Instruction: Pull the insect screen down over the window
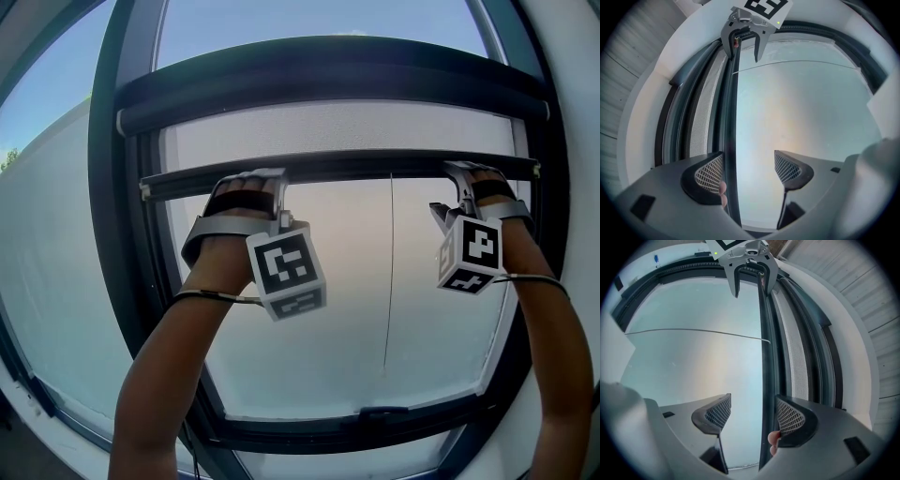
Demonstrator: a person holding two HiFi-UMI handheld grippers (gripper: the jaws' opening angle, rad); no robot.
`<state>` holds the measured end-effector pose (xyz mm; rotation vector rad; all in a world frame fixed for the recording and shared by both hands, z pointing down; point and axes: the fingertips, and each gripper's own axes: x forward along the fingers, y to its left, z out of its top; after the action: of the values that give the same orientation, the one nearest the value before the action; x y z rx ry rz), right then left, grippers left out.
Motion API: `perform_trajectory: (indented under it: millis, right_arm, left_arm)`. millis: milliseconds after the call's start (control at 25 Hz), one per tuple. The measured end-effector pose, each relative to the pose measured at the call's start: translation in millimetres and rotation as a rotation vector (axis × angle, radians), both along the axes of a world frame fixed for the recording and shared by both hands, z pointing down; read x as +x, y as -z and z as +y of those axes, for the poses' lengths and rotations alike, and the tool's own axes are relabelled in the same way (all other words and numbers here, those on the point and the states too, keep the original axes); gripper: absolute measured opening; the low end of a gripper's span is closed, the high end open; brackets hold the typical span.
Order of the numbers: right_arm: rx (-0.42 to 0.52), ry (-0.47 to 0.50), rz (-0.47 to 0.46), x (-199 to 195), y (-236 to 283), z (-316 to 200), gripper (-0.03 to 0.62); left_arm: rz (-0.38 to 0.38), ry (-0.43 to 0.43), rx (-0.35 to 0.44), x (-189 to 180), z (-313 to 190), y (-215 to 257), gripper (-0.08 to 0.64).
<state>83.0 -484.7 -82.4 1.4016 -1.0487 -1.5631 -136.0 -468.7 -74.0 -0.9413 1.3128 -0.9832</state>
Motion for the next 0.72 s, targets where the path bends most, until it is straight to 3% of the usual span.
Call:
perform_trajectory:
  millis: [400,600,720]
  right_arm:
    - [-0.112,-0.038,0.003,3.1,-41.2,2.7,0.276]
    - [-0.154,-0.035,0.022,2.8,-69.1,3.9,0.276]
    - [-0.176,-0.027,0.026,0.4,-79.4,4.3,0.276]
  left_arm:
    - [0.030,-0.006,-0.081,2.8,1.2,-41.5,0.322]
    - [0.105,-0.075,-0.147,5.3,5.5,-66.0,0.322]
    - [0.084,-0.039,-0.162,1.3,5.5,-77.7,0.322]
